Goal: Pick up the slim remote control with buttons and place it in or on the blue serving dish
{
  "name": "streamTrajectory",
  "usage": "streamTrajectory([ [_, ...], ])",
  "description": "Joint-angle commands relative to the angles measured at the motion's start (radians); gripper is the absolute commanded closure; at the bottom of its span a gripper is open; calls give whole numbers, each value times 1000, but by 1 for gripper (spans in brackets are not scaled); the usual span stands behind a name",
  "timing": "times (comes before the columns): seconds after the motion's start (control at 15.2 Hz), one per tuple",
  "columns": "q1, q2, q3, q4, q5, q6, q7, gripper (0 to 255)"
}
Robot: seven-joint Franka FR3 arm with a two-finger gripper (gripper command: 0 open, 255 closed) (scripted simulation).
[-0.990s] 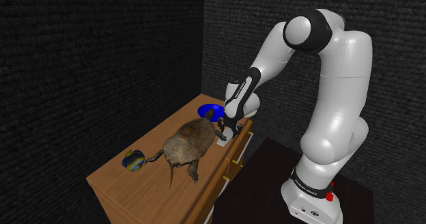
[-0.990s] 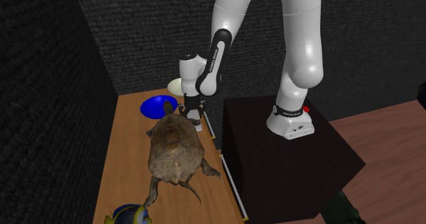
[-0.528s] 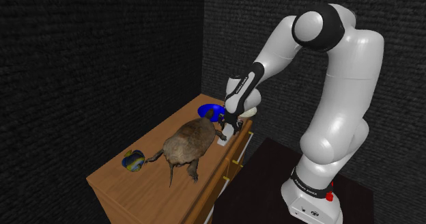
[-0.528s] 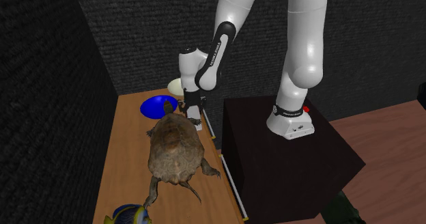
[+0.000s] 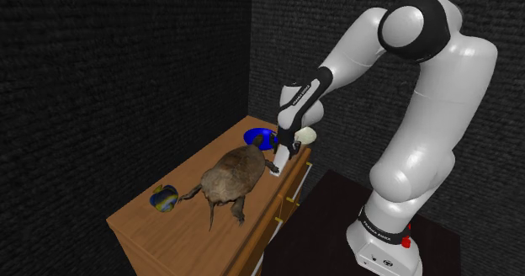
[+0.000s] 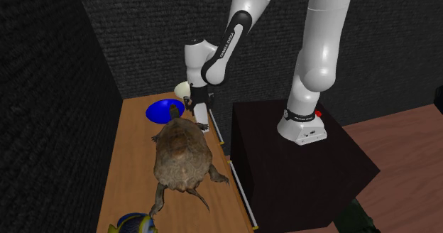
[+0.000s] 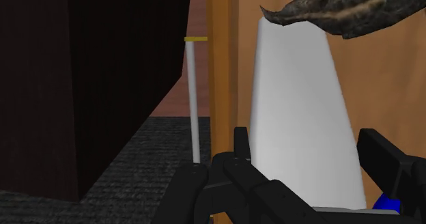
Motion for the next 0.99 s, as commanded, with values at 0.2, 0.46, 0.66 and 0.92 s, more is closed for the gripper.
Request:
streamTrajectory([
  [0.2,-3,-71,3,8,20,-76,-17,255],
  [0.46,-2,-125,4,14,32,-137,-26,255],
  [0.66,-6,-70,1,103,22,-171,-25,255],
  [0.92,-9,59,-7,283,1,-221,-21,255],
])
